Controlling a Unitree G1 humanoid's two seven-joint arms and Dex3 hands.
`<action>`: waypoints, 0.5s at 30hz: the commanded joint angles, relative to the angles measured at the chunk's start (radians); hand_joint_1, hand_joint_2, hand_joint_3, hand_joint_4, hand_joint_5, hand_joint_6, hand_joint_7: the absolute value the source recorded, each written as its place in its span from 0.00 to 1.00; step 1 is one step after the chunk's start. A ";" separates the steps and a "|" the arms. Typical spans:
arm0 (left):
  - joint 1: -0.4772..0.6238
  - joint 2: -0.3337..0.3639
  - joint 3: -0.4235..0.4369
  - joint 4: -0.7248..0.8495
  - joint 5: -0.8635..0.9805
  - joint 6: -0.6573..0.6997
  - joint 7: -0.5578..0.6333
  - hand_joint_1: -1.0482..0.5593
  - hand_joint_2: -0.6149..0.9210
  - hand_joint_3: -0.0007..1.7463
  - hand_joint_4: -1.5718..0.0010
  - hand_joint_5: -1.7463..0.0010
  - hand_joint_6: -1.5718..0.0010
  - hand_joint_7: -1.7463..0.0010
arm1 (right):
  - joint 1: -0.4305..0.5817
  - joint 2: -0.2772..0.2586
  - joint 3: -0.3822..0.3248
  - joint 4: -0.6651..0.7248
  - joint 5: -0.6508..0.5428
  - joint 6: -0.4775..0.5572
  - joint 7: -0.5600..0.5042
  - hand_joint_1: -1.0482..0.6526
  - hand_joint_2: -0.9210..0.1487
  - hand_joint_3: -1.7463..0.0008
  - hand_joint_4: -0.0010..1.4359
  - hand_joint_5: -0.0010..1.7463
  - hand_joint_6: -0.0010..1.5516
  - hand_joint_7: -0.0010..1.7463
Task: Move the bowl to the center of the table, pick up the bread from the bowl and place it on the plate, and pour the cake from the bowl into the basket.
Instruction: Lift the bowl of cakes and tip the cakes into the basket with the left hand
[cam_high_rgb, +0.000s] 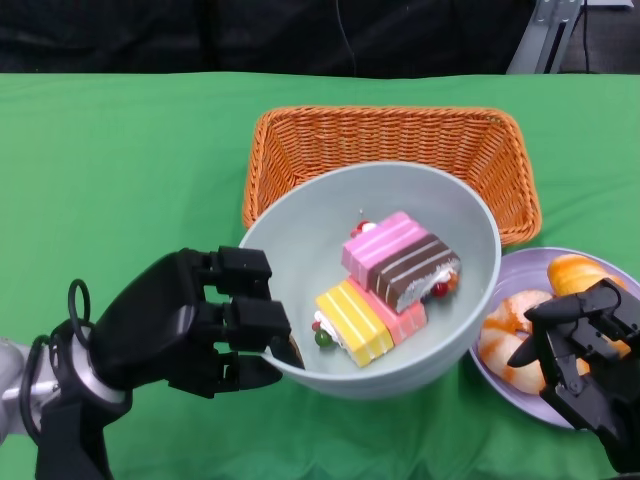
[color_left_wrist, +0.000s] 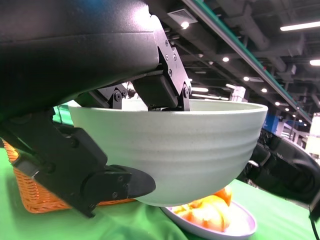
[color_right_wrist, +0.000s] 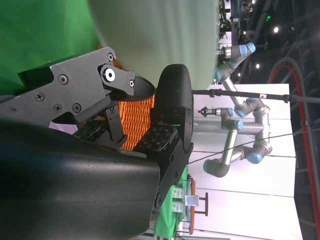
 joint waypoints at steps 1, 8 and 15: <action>0.009 -0.011 0.059 -0.019 -0.079 -0.034 -0.094 0.62 0.64 0.73 0.48 0.04 0.45 0.23 | -0.009 -0.008 -0.003 0.004 -0.002 -0.015 -0.002 0.57 0.15 0.59 0.56 0.85 0.51 0.61; 0.006 -0.067 0.155 -0.010 -0.088 -0.047 -0.174 0.61 0.63 0.73 0.49 0.00 0.45 0.23 | -0.018 -0.003 -0.003 0.025 -0.020 -0.027 -0.018 0.58 0.18 0.56 0.55 0.86 0.50 0.63; -0.011 -0.121 0.216 0.003 -0.088 -0.026 -0.203 0.61 0.63 0.73 0.50 0.00 0.46 0.22 | -0.024 0.001 -0.002 0.042 -0.038 -0.029 -0.039 0.58 0.18 0.55 0.54 0.86 0.50 0.64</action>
